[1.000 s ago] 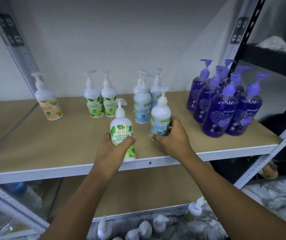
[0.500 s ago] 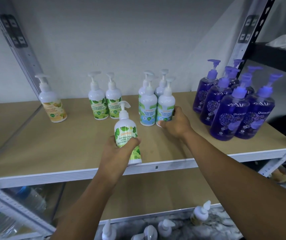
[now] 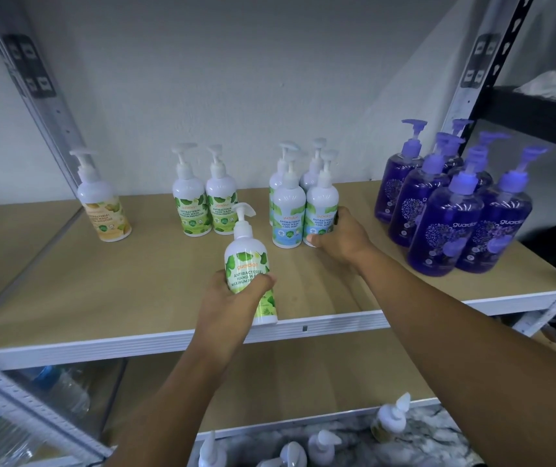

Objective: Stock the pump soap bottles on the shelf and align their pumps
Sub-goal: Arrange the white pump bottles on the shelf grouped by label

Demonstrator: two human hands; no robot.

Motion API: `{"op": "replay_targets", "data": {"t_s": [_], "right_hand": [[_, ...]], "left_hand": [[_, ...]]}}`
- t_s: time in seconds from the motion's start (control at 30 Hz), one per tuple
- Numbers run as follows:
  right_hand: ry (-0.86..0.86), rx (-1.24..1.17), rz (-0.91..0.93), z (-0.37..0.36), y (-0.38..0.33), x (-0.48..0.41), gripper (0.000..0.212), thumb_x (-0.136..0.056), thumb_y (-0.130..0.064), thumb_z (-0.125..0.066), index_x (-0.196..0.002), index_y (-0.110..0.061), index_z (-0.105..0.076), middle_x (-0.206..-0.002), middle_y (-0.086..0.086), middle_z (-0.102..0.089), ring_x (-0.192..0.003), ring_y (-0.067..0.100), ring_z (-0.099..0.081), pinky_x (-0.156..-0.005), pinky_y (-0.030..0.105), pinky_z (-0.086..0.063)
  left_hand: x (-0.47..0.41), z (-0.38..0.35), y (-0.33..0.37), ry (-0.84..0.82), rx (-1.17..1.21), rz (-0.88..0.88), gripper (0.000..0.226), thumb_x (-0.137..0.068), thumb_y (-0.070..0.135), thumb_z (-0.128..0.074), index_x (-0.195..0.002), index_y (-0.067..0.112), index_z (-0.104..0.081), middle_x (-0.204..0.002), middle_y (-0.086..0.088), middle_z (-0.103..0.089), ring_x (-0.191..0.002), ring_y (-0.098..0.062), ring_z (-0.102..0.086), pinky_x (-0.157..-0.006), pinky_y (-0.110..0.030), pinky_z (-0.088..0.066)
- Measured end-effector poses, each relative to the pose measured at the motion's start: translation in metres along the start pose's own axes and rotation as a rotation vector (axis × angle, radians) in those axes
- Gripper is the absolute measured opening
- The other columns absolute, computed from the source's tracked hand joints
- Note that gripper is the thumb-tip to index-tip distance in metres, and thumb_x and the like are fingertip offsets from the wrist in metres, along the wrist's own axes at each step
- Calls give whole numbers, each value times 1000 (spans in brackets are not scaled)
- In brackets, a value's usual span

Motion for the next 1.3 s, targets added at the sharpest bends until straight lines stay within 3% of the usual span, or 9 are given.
{"op": "replay_targets", "data": {"t_s": [0.17,0.3,0.4,0.5,0.67,0.8,1.1,1.2,1.3], "right_hand": [[6,-58,-84,1,5,14,99,-67,-29,-87,-147,-11,-32,-139,4,-46,-126,23,-52,-105,44,-47],[154,-52,-74,-4,8,47,54,-61,-39,-73,-108,-16,-54,-114,6,-55,-104,22,-57,-91,37,-51],[127,54,12,-24,-9,84,25,-77,-29,-68,-101,-26,-61,-113,0,-53,-108,19,-52,-99,36,-45],[7,187,162,-52,-32,105,21,-82,-29,-65,-102,-25,-68,-116,0,-59,-112,23,-54,-100,41,-45],[-113,346,326,-94,-58,107,43,-87,-39,-63,-126,-23,-63,-136,-2,-53,-127,23,-49,-109,40,-38],[-129,564,352,-112,-58,110,53,-93,-54,-47,-140,-29,-51,-155,-5,-38,-144,17,-30,-117,38,-19],[-113,654,359,-115,-56,113,53,-95,-60,-36,-139,-34,-49,-155,-7,-36,-144,16,-26,-117,42,-15],[-125,674,351,-115,-56,112,55,-94,-61,-34,-140,-34,-48,-156,-8,-35,-144,16,-26,-117,42,-15],[-127,715,338,-116,-55,111,59,-92,-63,-31,-140,-33,-47,-156,-7,-35,-143,18,-27,-116,44,-16]], "left_hand": [[-2,5,-1,-5,34,-2,38,-76,34,-81,-104,15,-64,-96,-16,-74,-85,-31,-75,-84,-49,-61],[-3,18,5,41,71,-28,38,-81,29,-80,-111,17,-58,-99,-10,-73,-77,-18,-72,-56,-20,-55],[-5,35,12,66,61,-78,44,-84,26,-78,-117,16,-50,-97,-3,-67,-72,-6,-64,-43,-9,-43],[-10,58,15,94,-5,-169,49,-82,27,-81,-119,19,-49,-100,-1,-68,-74,-3,-67,-53,-12,-46],[-16,93,13,112,-84,-299,55,-80,18,-84,-125,22,-54,-104,9,-68,-80,9,-66,-62,-8,-51],[-21,102,2,102,-124,-368,55,-80,14,-84,-124,26,-53,-103,17,-67,-80,13,-64,-66,-9,-51],[-32,106,-26,161,-213,-316,74,-67,25,-93,-123,25,-44,-119,11,-59,-109,-5,-61,-86,-19,-52],[-32,107,-35,212,-343,-272,70,-65,38,-90,-120,26,-48,-122,7,-61,-113,-11,-60,-97,-37,-53],[-33,107,-32,256,-422,-273,66,-70,43,-87,-123,24,-53,-117,9,-65,-111,-13,-61,-97,-41,-52]]}}
Point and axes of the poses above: each hand's wrist, its own x-axis away from the middle knuckle, its own z-axis out of the back of the hand, y = z × x, the point moved 2 cm from there along -x, towards the middle knuckle
